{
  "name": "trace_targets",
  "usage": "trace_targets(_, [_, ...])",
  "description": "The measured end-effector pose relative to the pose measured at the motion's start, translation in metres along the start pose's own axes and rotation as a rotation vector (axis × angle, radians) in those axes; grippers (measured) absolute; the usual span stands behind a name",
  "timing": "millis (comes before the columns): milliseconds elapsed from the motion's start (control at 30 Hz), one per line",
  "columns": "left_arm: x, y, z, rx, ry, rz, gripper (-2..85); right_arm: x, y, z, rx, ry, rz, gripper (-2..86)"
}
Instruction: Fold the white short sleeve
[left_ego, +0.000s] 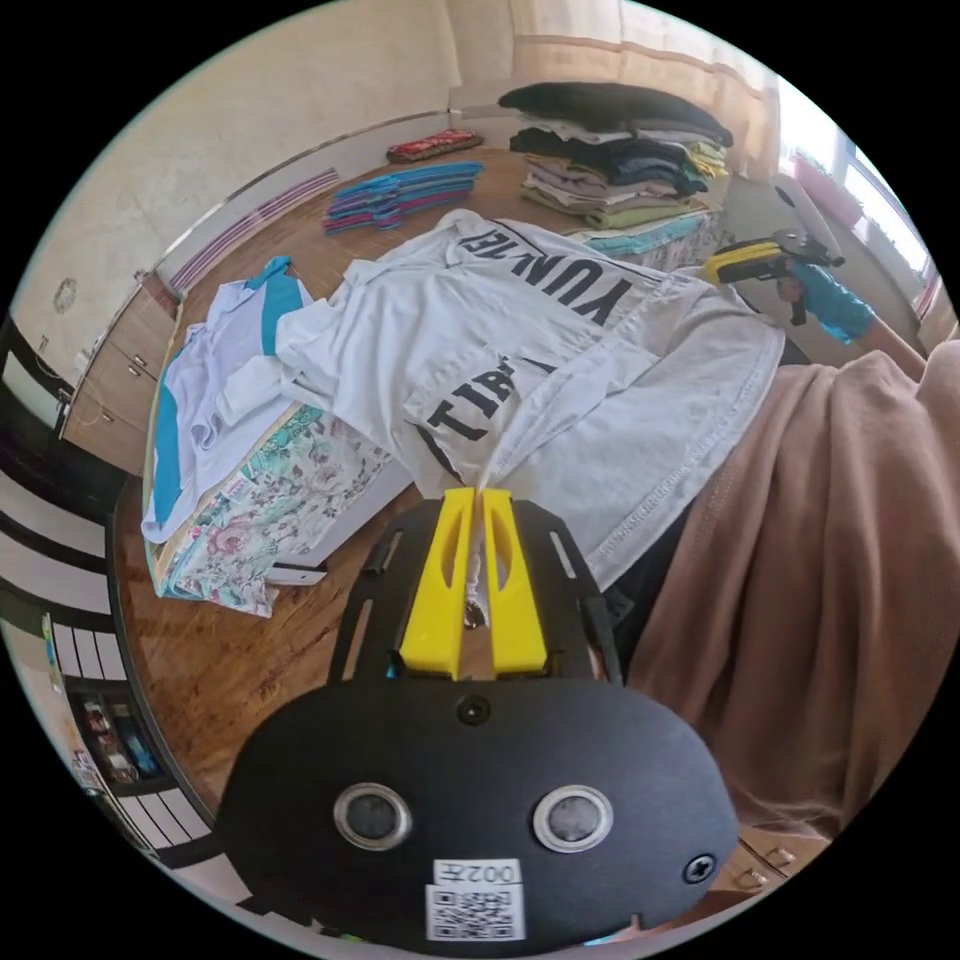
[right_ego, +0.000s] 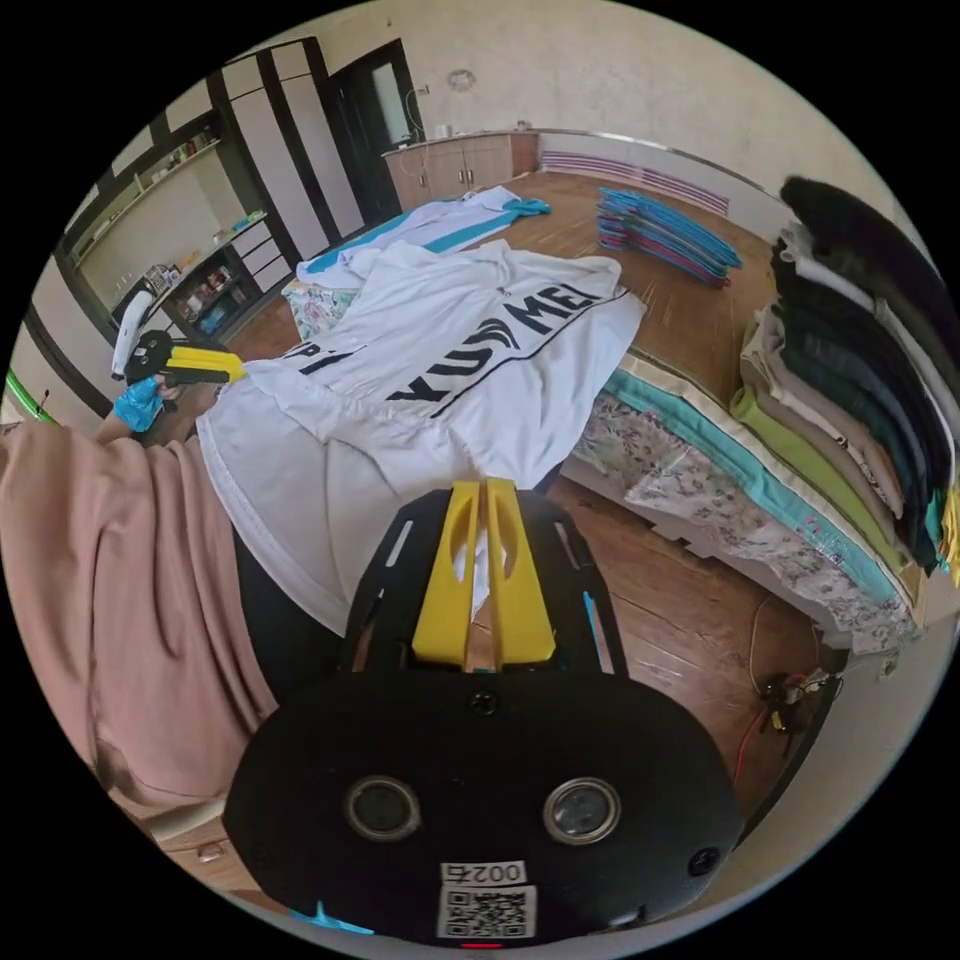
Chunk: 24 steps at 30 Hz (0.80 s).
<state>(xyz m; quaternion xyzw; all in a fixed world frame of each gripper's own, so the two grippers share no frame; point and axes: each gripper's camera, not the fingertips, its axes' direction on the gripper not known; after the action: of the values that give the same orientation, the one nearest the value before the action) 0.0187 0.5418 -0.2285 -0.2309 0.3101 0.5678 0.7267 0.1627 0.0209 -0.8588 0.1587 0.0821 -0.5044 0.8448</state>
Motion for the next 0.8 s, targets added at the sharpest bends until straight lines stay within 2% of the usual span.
trace_targets(100, [0.004,0.013,-0.021,0.072,-0.034,-0.005,-0.9,-0.003,0.015,-0.027,0.051,0.071,-0.031,-0.8])
trace_targets(267, [0.015,0.031,-0.060,0.143,0.031,0.074,-1.0,-0.015,0.041,-0.089,0.147,0.042,-0.138,-0.9])
trace_targets(367, [0.022,0.035,-0.051,0.097,0.073,0.116,-1.0,-0.017,0.055,-0.089,0.025,-0.007,-0.186,-0.9])
trace_targets(533, [0.026,0.037,-0.012,-0.004,0.154,0.103,-1.0,-0.023,0.081,-0.033,-0.189,-0.059,-0.233,-0.9])
trace_targets(800, [0.024,0.039,-0.011,-0.012,0.195,0.079,-1.3,0.000,0.088,-0.032,-0.170,-0.114,-0.207,0.2])
